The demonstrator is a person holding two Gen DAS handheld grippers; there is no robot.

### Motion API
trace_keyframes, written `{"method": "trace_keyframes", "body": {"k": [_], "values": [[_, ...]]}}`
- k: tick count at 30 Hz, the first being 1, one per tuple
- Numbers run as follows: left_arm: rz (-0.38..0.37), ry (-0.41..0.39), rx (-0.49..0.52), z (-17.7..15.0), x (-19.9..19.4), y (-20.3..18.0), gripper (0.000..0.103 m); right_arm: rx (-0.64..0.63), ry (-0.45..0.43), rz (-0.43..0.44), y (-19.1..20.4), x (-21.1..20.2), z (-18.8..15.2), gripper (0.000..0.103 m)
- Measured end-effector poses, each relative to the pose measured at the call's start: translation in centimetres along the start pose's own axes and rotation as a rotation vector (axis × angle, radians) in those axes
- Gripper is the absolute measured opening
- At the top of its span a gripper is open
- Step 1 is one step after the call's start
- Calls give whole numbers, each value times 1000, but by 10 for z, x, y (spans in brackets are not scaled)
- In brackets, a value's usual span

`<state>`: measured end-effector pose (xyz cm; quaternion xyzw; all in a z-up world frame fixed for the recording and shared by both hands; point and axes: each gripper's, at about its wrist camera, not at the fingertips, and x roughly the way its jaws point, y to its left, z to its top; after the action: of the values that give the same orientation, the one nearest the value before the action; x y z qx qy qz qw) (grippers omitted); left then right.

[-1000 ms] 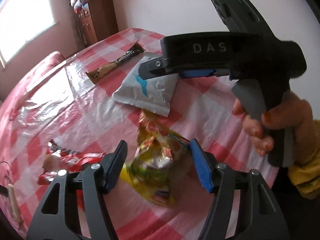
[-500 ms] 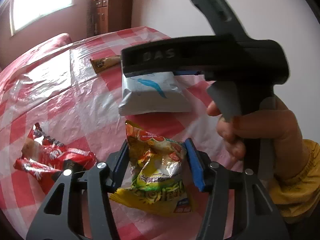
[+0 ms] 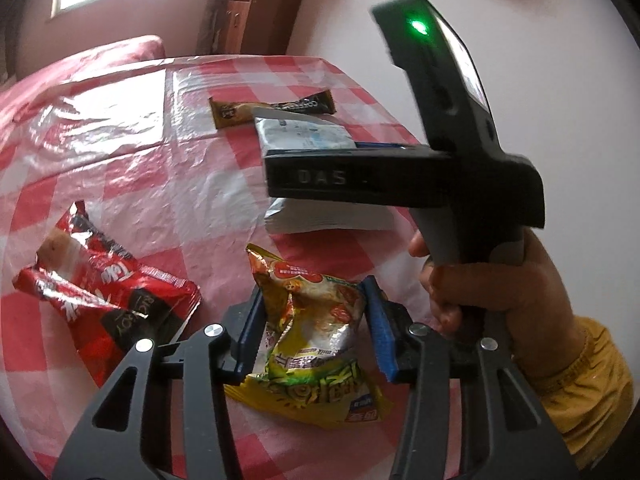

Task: Collect trash
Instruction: 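Grasp the yellow chip bag with the left tool while the right tool grasps the white wipes pack, then lift the chip bag with the left tool while the right tool carries the wipes pack toward the bucket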

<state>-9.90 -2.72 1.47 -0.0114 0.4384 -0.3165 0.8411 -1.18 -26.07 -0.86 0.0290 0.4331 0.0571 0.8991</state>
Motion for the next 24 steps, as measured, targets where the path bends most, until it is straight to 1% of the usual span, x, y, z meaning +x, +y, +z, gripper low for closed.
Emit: {"method": "trace_keyframes", "body": {"k": [4,6,9,12,19,24], "values": [[-4,-8,-32,0,-5,8,46,5,-16,19,1,-7,-1,79],[-25,-15,-57,0,-8,12,45,10,-23,24,0,-9,-1,77],[-27,-24,-68,-1,-11,16,45,21,-32,29,-1,-10,-1,75],[-45,-23,-96,-2,-13,20,44,37,-44,33,-5,-13,-2,74],[-51,-70,-118,-4,-32,27,44,90,-100,57,-17,-31,-8,73],[-47,-83,-126,-8,-44,30,44,127,-148,72,-23,-50,-11,73]]}}
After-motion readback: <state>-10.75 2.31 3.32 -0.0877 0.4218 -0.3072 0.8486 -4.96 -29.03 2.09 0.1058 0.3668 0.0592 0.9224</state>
